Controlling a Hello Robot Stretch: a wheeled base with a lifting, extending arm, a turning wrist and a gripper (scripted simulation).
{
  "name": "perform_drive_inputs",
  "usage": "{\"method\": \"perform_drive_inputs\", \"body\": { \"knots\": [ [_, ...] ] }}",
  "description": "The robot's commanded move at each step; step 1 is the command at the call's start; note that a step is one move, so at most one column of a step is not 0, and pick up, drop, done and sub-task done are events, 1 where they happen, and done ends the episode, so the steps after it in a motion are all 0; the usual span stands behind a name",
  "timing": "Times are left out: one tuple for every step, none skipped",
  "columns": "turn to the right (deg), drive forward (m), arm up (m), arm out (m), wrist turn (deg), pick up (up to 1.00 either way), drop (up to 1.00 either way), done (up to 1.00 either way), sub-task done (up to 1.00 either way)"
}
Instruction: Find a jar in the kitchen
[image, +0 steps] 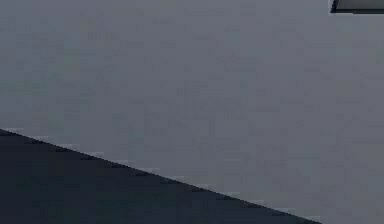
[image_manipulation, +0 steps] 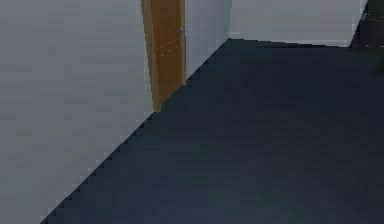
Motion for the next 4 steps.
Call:
{"method": "perform_drive_inputs", "body": {
  "knots": [
    [18.0,0.0,0.0,0.0,0.0,0.0,0.0,0.0,0.0],
    [0.0,0.2,0.0,0.0,0.0,0.0,0.0,0.0,0.0],
    [-45.0,0.0,0.0,0.0,0.0,0.0,0.0,0.0,0.0],
    [-12.0,0.0,0.0,0.0,0.0,0.0,0.0,0.0,0.0]
  ]
}}
